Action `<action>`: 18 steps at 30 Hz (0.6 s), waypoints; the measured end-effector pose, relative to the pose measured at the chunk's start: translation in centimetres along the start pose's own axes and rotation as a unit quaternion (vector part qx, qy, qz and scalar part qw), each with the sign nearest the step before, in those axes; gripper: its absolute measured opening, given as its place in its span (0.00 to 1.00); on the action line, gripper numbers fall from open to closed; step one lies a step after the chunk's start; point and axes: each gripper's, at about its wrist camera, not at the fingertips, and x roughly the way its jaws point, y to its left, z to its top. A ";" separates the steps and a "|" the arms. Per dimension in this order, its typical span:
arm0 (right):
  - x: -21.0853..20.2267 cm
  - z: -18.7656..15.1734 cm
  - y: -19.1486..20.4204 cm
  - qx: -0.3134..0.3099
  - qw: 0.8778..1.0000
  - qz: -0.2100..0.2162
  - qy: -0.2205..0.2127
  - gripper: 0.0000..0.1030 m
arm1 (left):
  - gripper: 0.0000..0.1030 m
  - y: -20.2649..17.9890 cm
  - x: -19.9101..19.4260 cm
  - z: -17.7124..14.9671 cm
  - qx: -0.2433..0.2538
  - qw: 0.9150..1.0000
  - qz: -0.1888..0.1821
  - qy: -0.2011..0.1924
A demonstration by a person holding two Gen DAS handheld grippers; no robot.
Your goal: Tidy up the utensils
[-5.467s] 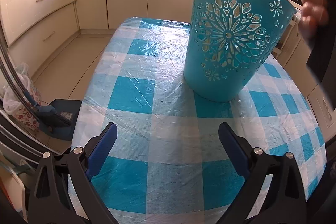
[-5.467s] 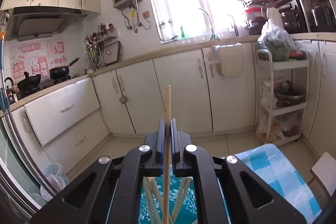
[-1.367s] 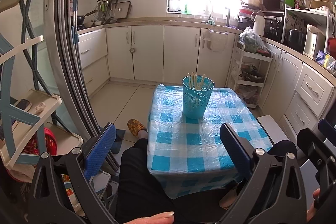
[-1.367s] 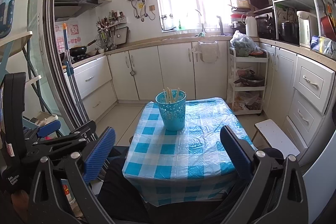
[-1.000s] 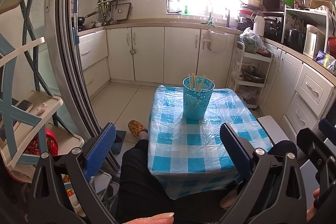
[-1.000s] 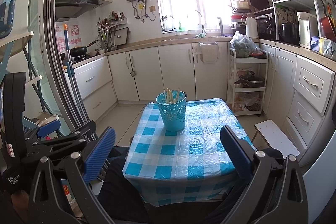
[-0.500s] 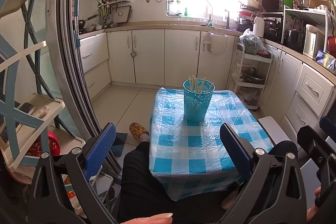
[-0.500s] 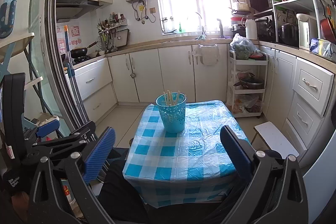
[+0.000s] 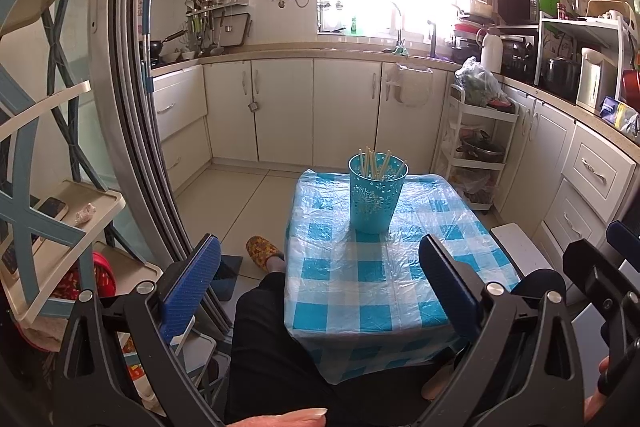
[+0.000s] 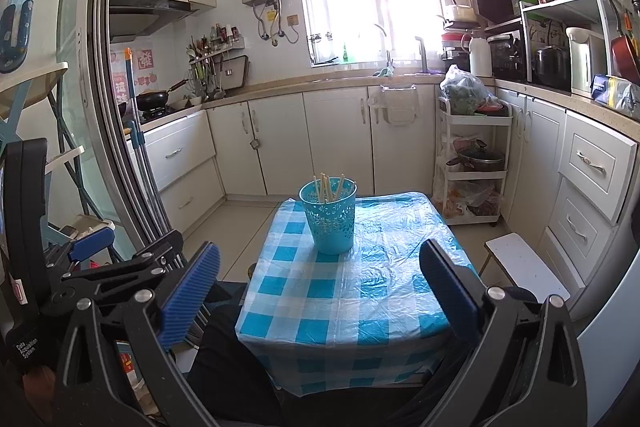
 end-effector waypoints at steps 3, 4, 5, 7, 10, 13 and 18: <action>0.0 0.0 0.0 0.000 1.000 0.001 0.000 0.93 | 0.93 -0.1 0.0 -0.1 0.000 1.000 0.000 0.000; 0.0 0.0 0.0 0.001 1.000 0.001 -0.001 0.93 | 0.93 -0.1 -0.1 0.0 0.000 1.000 0.000 -0.001; 0.0 0.1 0.0 0.001 1.000 0.002 -0.001 0.93 | 0.93 -0.1 -0.1 0.1 0.000 1.000 0.000 -0.002; 0.0 0.1 0.0 0.000 1.000 0.003 0.000 0.93 | 0.93 0.0 -0.2 0.3 0.000 1.000 0.000 -0.003; 0.0 0.1 0.0 0.000 1.000 0.003 0.000 0.93 | 0.93 -0.1 -0.3 0.3 0.000 1.000 0.000 -0.003; 0.0 0.1 0.1 -0.001 1.000 0.004 -0.001 0.93 | 0.93 -0.1 -0.2 0.3 0.000 1.000 0.000 -0.003; -0.1 0.1 0.2 -0.001 1.000 0.004 -0.002 0.93 | 0.93 -0.2 -0.3 0.2 0.000 1.000 0.001 -0.004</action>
